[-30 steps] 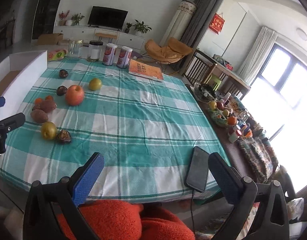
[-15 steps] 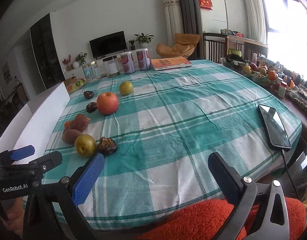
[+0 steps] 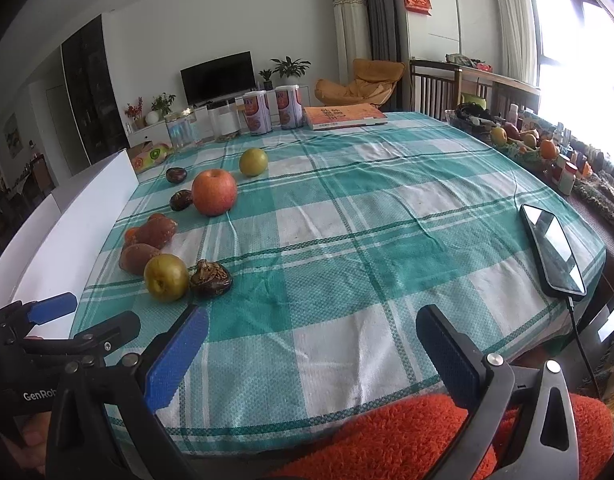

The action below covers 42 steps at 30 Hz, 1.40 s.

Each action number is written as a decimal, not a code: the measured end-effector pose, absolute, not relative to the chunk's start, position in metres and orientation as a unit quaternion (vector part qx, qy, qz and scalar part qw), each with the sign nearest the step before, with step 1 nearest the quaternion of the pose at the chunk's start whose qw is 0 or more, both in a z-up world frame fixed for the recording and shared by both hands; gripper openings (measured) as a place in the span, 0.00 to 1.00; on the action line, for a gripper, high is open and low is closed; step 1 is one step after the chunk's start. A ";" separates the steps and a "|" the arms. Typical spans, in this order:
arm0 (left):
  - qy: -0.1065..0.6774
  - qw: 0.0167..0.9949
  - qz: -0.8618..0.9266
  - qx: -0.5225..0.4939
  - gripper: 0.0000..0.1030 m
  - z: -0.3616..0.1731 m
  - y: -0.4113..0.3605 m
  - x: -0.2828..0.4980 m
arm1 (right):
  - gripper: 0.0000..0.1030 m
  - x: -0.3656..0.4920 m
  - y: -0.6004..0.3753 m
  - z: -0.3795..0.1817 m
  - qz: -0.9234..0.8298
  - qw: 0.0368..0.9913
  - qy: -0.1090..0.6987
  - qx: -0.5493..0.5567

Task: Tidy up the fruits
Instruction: 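Move the left tool toward the round greenish-brown pear on the tablecloth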

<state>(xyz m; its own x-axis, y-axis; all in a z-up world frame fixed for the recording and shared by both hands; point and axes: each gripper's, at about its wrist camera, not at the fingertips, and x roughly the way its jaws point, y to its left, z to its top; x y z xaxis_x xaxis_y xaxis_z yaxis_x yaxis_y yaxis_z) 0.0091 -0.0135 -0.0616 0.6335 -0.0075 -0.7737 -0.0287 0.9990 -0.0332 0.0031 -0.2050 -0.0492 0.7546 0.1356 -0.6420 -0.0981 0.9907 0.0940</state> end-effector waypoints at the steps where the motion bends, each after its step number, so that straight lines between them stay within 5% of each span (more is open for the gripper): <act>1: 0.429 0.903 0.007 -0.022 0.99 -0.062 -0.013 0.009 | 1.00 0.003 -0.205 -0.049 0.062 0.936 0.345 0.026; 42: 0.500 0.866 0.018 -0.017 1.00 -0.117 0.007 0.025 | 1.00 0.005 -0.204 -0.054 0.063 0.933 0.354 0.021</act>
